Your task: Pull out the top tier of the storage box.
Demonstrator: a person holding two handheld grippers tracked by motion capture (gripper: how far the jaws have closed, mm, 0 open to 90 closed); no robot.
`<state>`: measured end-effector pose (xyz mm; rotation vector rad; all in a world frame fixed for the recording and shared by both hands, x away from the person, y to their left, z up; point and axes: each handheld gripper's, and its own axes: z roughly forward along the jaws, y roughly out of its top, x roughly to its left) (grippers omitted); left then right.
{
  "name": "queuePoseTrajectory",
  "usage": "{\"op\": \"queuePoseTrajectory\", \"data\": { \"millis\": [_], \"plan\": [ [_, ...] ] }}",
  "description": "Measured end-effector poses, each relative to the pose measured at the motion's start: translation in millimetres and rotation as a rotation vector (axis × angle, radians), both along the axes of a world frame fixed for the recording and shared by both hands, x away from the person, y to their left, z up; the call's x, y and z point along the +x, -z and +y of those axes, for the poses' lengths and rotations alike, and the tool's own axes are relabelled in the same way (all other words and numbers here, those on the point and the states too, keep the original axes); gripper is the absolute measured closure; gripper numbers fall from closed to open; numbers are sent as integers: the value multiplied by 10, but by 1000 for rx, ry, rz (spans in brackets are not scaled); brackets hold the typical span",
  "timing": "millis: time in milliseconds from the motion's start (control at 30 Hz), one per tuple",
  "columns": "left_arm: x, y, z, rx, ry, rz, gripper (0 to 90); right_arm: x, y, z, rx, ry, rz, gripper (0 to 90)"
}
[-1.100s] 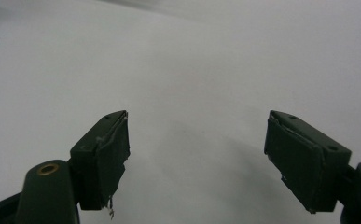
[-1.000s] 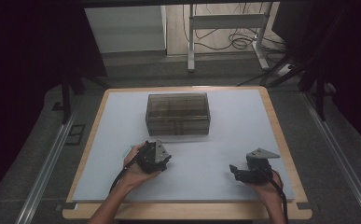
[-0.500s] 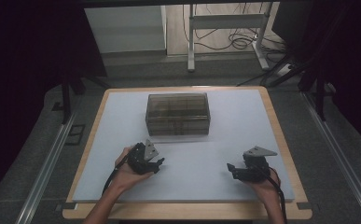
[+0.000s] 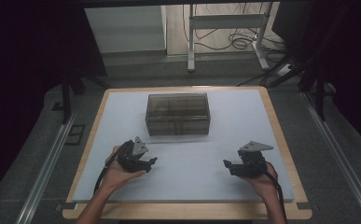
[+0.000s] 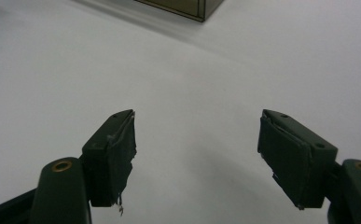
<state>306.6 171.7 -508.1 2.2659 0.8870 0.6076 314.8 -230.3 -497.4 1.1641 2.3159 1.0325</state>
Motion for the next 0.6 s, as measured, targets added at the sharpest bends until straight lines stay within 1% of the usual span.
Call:
{"op": "queuePoseTrajectory", "data": {
  "millis": [167, 300, 400, 600],
  "plan": [
    [29, -21, 68, 3, -18, -2, 292, 43, -33, 52, -8, -31, 0, 281],
    [58, -52, 118, -5, -31, -1, 297, 76, -68, 92, -14, -47, 2, 289],
    [75, -77, 144, -6, -38, -6, 305, 105, -95, 111, -22, -55, 2, 297],
    [121, -102, 190, -9, -47, 1, 311, 160, -144, 150, -33, -72, 10, 310]
  ]
}}
